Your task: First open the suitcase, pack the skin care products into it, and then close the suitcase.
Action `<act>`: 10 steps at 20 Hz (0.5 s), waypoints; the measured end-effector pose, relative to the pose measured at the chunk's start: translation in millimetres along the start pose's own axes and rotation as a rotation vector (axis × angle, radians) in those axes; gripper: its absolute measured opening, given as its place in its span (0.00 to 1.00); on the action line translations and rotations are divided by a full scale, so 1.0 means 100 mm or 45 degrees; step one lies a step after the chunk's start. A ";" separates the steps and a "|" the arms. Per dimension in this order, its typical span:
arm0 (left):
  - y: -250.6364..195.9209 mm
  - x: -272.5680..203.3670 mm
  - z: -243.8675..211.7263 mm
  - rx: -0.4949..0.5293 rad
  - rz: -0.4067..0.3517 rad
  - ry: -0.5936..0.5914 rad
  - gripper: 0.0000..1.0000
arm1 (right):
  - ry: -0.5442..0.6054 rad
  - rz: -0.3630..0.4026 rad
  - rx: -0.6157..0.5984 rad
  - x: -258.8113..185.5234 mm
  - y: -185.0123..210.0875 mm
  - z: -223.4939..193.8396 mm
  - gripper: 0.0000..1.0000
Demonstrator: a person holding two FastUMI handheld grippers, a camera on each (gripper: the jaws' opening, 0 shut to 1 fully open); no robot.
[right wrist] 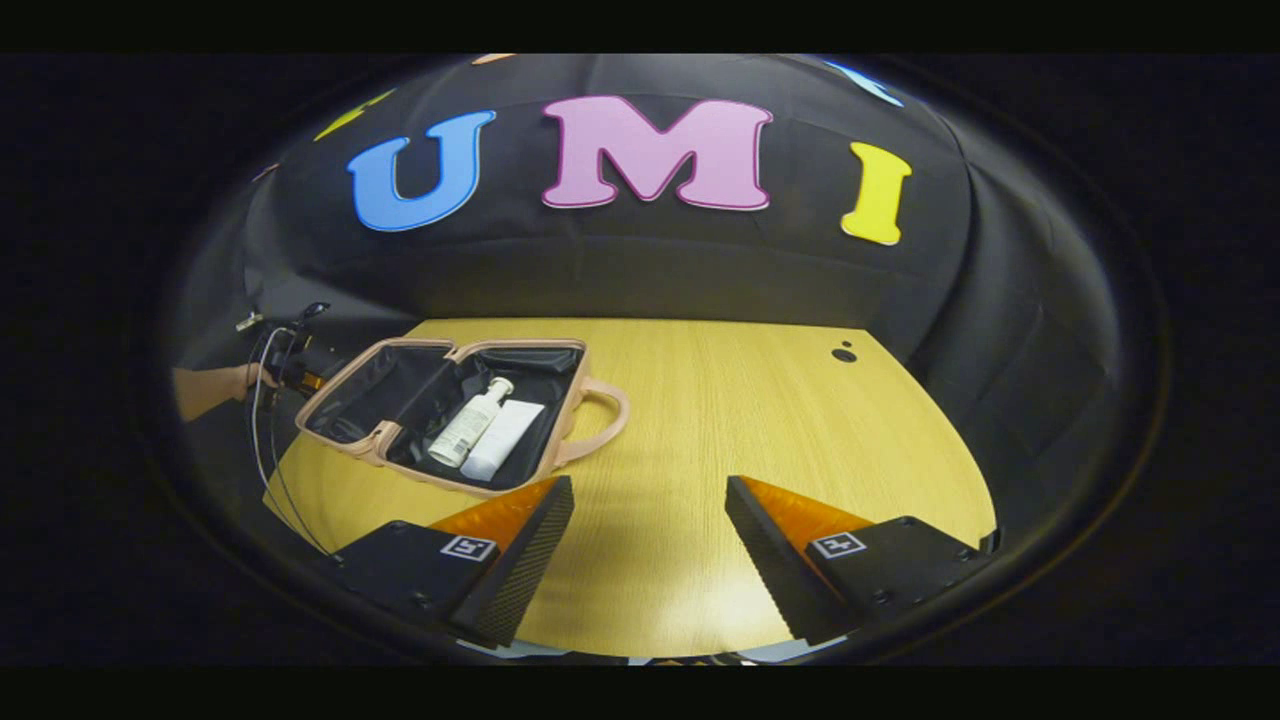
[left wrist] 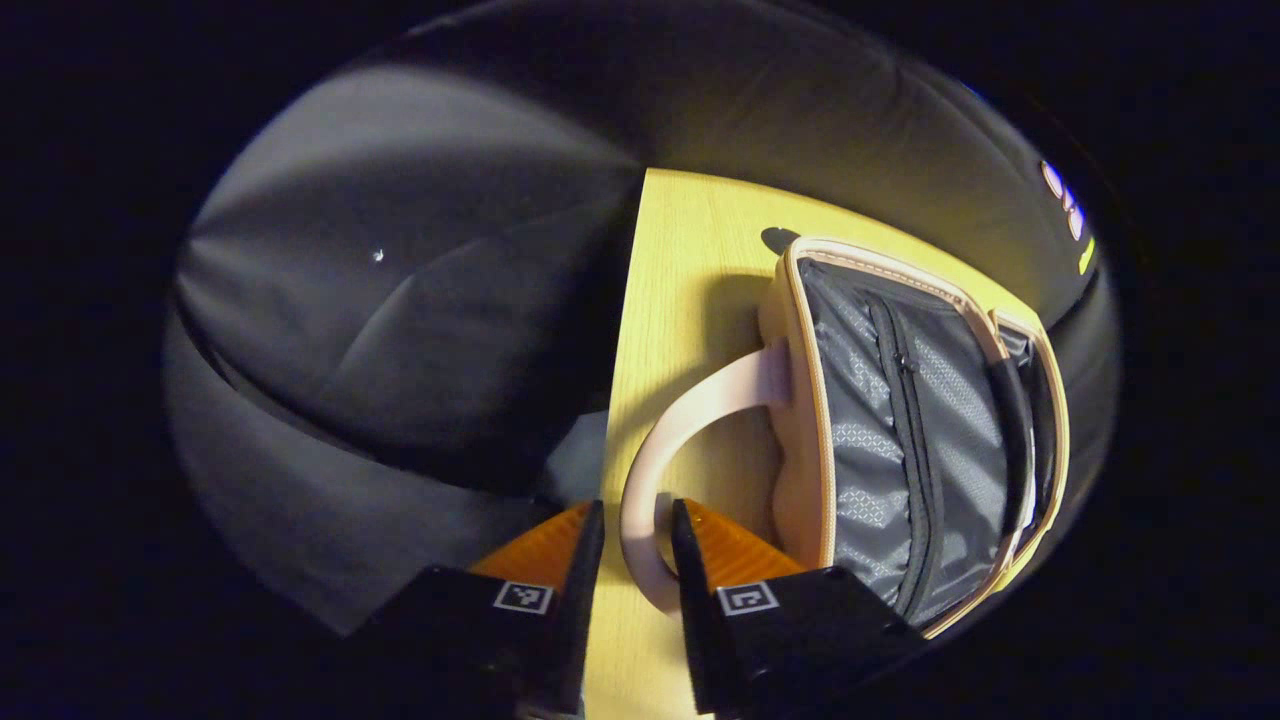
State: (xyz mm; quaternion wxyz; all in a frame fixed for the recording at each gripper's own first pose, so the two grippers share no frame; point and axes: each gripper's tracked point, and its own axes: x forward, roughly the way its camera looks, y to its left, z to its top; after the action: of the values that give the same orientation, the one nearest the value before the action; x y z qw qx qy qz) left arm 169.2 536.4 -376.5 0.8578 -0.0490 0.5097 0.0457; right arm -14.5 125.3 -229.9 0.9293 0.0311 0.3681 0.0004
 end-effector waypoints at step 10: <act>0.00 -0.37 0.30 -0.033 0.171 -0.186 0.10 | -0.028 0.028 -0.004 0.04 -0.03 0.00 0.98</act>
State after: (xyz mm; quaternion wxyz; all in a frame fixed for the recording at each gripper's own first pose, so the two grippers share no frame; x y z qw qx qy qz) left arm 177.8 539.1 -330.1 0.8870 -0.0223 0.4471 0.1131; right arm -11.4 122.0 -233.2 0.9332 0.0337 0.3577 0.0108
